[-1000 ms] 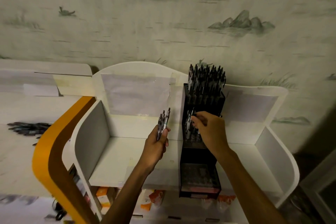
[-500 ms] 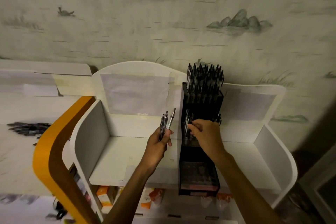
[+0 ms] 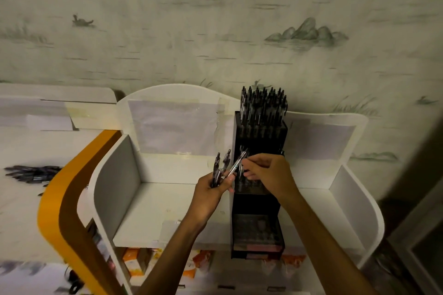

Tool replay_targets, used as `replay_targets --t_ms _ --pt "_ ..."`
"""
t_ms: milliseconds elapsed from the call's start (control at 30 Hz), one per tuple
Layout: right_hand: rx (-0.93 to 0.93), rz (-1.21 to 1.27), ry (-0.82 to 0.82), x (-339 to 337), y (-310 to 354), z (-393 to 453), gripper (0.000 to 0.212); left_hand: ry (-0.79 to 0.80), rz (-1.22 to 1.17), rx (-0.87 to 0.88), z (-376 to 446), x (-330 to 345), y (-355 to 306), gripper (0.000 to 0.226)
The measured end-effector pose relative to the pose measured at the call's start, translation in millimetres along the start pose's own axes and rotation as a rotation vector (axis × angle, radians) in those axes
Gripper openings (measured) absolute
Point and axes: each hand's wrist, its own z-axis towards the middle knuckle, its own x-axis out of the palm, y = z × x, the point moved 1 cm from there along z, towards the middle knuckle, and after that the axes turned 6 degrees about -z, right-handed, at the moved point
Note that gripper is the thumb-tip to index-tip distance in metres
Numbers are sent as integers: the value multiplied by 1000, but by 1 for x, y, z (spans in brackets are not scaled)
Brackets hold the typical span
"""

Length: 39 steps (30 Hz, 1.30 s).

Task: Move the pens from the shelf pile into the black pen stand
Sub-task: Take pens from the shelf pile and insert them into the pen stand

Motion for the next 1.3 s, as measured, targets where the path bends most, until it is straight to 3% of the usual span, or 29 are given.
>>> replay_targets --t_ms 300,533,733,967,1300 --pt "78 181 -3 -3 -5 3 15 46 -13 14 2 8 -1 13" --pt "49 249 -160 -20 -10 13 11 -43 -28 -28 10 -4 9 16" --pt "-106 -10 -279 -28 -14 17 19 -100 78 53 11 -12 9 29" --pt "-264 -255 -271 -22 -13 14 22 -103 105 59 9 -14 7 27" --pt "-305 -344 -235 -12 -14 13 20 -83 115 74 11 -16 9 22"
